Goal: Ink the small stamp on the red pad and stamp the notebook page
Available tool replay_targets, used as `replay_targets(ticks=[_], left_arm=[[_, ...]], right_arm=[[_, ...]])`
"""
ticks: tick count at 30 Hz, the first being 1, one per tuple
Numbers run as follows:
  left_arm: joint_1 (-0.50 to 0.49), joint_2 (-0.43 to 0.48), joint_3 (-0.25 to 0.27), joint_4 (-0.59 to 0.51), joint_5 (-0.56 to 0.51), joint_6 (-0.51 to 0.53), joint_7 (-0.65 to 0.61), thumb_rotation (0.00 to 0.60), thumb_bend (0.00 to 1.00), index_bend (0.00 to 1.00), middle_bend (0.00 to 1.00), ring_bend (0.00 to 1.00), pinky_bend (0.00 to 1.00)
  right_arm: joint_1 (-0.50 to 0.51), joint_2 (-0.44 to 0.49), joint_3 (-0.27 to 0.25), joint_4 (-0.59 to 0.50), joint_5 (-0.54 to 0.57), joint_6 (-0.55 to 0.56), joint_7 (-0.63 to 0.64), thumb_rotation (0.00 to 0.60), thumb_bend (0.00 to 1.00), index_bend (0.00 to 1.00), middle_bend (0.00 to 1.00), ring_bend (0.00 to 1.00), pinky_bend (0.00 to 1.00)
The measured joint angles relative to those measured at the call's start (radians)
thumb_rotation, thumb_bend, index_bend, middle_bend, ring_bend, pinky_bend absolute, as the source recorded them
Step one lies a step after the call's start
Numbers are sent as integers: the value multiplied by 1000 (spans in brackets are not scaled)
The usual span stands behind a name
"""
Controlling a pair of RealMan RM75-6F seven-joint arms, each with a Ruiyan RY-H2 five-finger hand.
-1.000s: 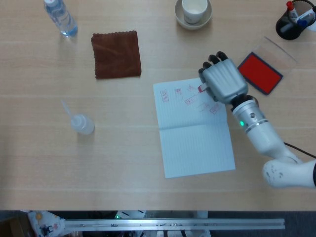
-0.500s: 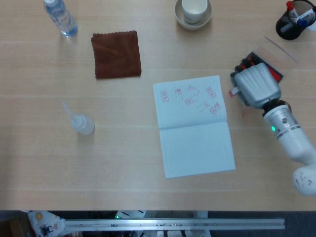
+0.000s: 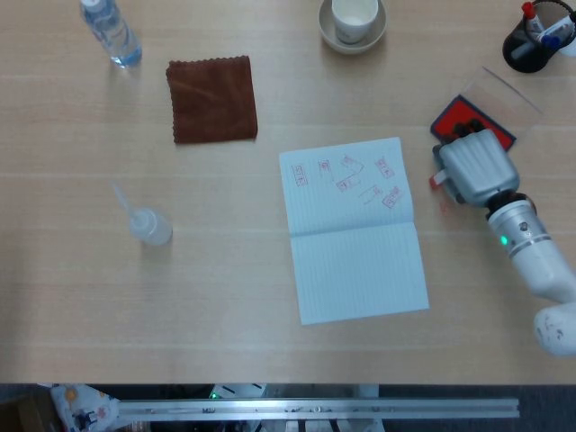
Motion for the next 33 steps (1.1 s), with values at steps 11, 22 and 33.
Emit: replay_targets(ticks=[11, 22, 33], left_arm=[[0, -2, 1, 3, -1, -1, -1, 600, 340, 124, 84, 22, 52], [-1, -2, 0, 4, -3, -1, -1, 600, 340, 125, 84, 22, 52], [-2, -1, -2, 1, -1, 1, 0, 600, 340, 124, 84, 22, 52]], right_arm=[[-15, -35, 6, 58, -37, -16, 32, 600, 302, 552, 379, 201, 186], [-26, -27, 13, 49, -61, -17, 35, 600, 258, 479, 350, 175, 172], [-38, 22, 15, -12, -80, -4, 27, 600, 243, 408, 326, 158, 160]])
